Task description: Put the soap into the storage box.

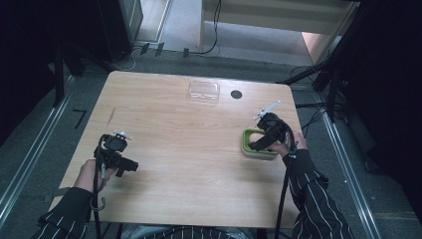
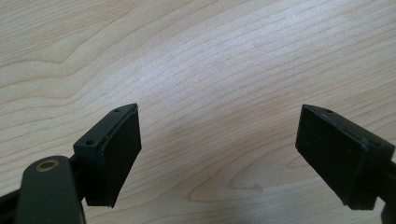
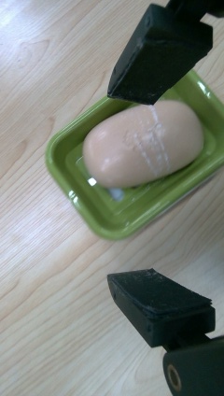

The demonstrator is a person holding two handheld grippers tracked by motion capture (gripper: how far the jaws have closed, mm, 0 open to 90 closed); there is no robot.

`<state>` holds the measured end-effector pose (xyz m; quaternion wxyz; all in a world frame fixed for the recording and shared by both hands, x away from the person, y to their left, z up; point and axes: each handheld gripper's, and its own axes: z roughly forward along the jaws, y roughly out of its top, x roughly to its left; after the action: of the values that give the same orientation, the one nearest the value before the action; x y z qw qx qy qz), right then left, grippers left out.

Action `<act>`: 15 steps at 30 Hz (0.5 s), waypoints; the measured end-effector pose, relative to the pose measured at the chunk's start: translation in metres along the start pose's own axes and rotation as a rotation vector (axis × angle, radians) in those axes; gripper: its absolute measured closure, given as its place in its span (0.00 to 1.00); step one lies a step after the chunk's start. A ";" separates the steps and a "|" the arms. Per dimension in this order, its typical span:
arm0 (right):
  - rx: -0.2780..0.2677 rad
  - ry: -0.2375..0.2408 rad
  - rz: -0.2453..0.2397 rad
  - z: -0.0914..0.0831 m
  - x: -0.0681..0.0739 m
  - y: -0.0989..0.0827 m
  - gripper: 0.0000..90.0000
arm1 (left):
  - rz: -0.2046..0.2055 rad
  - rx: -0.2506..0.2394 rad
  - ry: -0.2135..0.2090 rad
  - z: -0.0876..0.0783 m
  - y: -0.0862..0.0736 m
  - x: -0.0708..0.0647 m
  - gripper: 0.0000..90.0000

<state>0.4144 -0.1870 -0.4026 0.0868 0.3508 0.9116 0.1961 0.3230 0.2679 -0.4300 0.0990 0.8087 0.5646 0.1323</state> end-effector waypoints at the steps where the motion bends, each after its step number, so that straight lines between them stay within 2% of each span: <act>1: -0.003 0.002 0.007 -0.001 0.003 0.000 0.12 | 0.000 -0.002 -0.001 0.000 0.000 0.000 0.16; 6: -0.006 0.000 -0.004 -0.003 0.019 -0.001 0.12 | 0.001 -0.003 0.000 0.000 0.000 0.000 0.16; 15: 0.007 -0.002 -0.018 -0.006 0.040 -0.008 0.12 | 0.002 -0.003 0.000 0.000 0.000 -0.001 0.16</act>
<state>0.3783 -0.1674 -0.4013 0.0884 0.3432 0.9153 0.1916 0.3229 0.2674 -0.4296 0.1002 0.8092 0.5634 0.1333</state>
